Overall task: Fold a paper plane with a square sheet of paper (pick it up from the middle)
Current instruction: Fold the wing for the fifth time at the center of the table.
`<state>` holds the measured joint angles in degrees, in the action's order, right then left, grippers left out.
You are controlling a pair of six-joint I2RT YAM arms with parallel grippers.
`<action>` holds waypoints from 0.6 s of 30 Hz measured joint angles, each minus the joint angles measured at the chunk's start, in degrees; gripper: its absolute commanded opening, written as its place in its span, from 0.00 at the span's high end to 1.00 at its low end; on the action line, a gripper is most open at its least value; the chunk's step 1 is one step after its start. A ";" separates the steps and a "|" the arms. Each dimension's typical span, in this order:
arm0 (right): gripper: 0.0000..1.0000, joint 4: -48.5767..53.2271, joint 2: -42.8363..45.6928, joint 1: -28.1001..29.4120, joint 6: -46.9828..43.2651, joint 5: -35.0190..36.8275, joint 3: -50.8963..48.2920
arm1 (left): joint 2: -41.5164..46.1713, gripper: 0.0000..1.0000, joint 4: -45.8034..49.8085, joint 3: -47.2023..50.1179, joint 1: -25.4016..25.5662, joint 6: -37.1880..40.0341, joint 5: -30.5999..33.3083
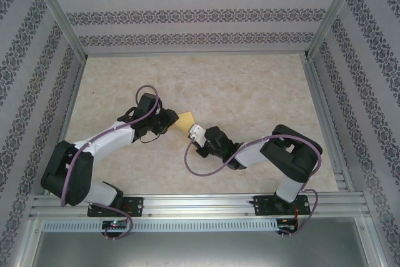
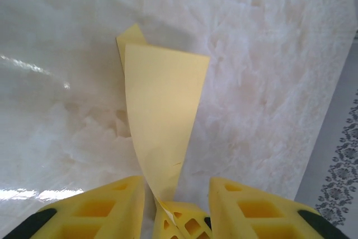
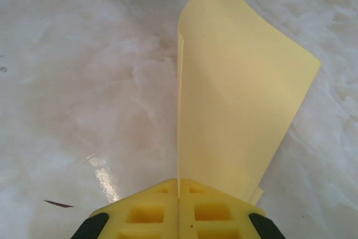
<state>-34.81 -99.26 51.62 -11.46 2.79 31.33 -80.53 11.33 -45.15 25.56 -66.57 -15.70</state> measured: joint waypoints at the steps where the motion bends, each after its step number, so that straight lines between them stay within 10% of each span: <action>1: 0.97 -0.02 0.00 -0.26 0.72 -0.61 0.00 | 0.68 0.60 0.07 0.11 -0.15 0.28 0.07; 18: 1.00 -0.76 0.09 -9.60 31.17 -15.76 0.87 | 4.98 0.56 -8.52 9.01 0.31 4.07 -3.76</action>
<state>-35.57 -99.18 42.02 19.70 -12.97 32.21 -75.55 2.81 -36.14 25.87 -62.50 -19.46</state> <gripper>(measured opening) 0.051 0.442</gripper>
